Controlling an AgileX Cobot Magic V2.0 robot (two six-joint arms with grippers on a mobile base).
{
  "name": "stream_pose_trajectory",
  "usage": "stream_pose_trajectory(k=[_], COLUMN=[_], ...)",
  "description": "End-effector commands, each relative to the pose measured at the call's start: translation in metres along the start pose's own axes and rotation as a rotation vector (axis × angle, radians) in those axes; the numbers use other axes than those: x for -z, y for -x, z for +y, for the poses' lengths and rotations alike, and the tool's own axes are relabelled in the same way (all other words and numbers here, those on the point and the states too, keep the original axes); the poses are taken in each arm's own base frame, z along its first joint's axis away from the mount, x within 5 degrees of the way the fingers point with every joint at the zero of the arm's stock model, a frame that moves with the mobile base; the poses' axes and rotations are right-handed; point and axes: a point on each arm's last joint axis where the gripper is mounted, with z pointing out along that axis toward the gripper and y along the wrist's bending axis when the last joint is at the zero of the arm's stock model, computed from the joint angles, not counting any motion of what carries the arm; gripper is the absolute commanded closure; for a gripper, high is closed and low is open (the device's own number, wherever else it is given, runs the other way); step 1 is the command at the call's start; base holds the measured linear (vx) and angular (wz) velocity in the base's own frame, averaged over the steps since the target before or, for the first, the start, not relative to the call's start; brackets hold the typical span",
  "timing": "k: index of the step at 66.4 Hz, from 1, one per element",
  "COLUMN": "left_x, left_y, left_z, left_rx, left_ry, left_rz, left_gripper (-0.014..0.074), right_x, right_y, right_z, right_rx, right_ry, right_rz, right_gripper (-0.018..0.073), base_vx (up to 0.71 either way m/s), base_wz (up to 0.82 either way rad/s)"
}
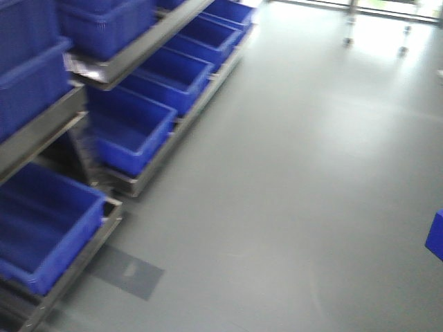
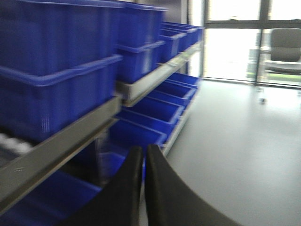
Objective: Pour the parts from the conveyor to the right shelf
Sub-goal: 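Turn the base to face an empty blue bin on the shelf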
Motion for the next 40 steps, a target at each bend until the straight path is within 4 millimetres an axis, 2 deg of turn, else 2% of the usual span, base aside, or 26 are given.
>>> stream_pose_trajectory(k=[1, 40], left_x=[0.0024, 0.0024], left_y=[0.0139, 0.0139], left_z=[-0.0006, -0.0006], left_rx=[0.014, 0.014], left_ry=[-0.009, -0.009], left_rz=[-0.105, -0.105], left_gripper=[0.0603, 0.0603], right_x=[0.0025, 0.0025], right_y=[0.0159, 0.0158], right_z=[0.0009, 0.0009], right_rx=[0.022, 0.022], right_ry=[0.008, 0.008], right_rz=[-0.099, -0.098], right_gripper=[0.0564, 0.0564], base_vx=[0.28, 0.24], base_wz=[0.94, 0.87])
